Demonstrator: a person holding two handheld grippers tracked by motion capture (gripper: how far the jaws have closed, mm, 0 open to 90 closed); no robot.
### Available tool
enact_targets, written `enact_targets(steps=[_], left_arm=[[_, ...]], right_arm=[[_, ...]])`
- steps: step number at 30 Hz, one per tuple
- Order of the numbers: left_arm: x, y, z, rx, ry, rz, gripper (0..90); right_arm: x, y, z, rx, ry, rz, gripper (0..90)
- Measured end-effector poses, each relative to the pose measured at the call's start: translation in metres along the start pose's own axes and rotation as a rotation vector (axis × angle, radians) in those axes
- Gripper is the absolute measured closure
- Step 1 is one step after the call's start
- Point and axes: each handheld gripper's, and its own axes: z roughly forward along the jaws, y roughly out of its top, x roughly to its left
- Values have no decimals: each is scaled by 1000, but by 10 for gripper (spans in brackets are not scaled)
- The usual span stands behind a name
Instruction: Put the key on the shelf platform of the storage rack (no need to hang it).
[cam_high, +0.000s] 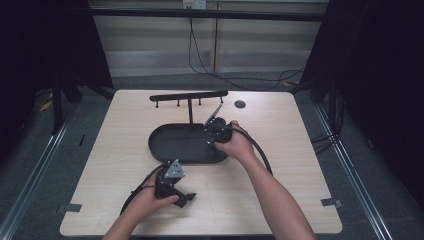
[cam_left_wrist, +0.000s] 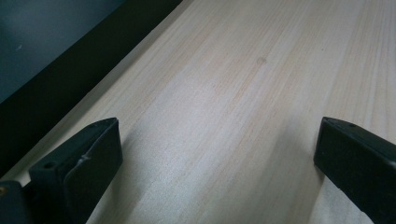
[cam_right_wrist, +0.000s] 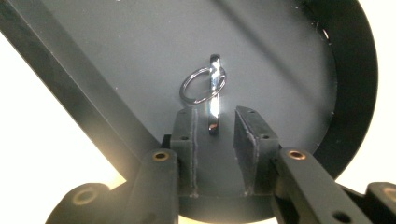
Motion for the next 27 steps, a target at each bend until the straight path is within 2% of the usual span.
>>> enact_targets(steps=[5,6,14,27], left_arm=[[0,0,0,1,0,0,7],[0,0,0,1,1,0,7],[0,0,0,0,2,-1,7],[0,0,0,0,2,-1,7]], right_arm=[[1,-2,-3,-1,1,6,595],[1,-3,-4,-4,16,13,555],[4,-4,-6,-3,47,2,457],[7,-11,-15,-12,71,-12,379]])
